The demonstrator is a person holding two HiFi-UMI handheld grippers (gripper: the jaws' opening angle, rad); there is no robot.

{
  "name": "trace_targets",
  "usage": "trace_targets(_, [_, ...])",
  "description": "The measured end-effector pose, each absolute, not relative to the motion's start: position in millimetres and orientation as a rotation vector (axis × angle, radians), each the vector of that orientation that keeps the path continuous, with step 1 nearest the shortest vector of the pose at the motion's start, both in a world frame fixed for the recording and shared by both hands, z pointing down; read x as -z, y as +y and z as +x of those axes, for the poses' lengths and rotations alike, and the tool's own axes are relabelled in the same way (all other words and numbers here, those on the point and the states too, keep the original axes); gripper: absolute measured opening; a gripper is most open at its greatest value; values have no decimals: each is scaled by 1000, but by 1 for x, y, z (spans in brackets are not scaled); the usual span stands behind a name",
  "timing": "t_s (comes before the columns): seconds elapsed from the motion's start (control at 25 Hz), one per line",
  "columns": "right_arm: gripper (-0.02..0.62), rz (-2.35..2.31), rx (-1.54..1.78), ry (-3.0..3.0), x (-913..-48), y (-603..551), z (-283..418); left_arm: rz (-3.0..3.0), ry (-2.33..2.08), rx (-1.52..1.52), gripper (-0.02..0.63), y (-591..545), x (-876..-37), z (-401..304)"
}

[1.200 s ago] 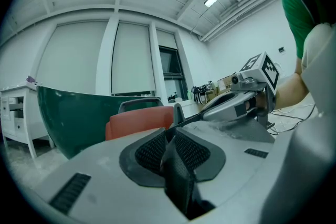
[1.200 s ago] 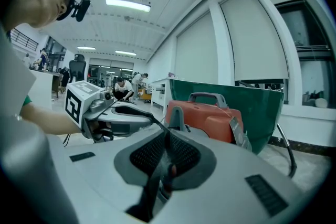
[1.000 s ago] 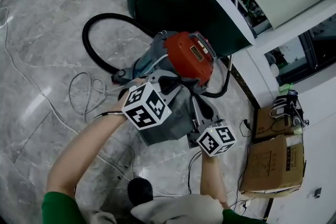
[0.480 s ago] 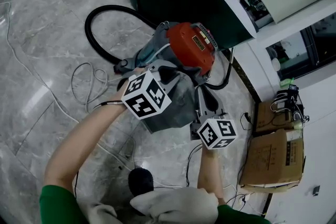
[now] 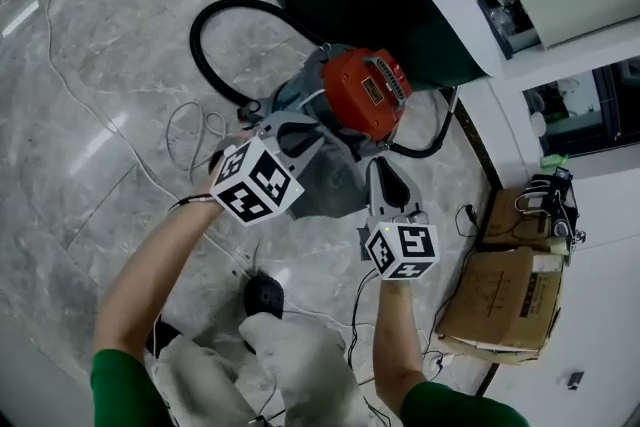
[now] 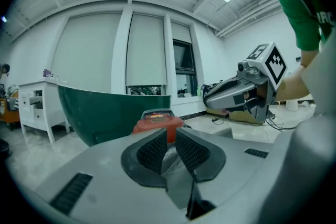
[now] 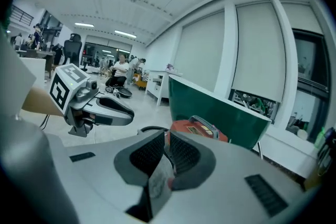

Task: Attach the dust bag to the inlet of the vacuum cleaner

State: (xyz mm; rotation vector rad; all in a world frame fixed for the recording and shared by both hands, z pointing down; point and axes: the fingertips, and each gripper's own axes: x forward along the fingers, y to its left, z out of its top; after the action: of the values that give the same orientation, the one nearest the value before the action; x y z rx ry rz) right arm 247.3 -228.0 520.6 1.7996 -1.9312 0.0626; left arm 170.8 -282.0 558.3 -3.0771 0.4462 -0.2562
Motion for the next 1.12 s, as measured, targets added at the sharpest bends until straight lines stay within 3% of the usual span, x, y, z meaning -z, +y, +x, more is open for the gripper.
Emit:
trace_targets(0.64, [9,1647,-452,-2076,-135,-151,61,-3329,779,160,5,-181,-146,-8])
trace_targets(0.84, [8,1642,-566,-2146,-45,-106,16,-3403,896,137,3,-140,-62,-57])
trace_targets(1.12, [8,1655,-500,-2224,43,-63,2,-3411,996,89,3,-90,9,-80])
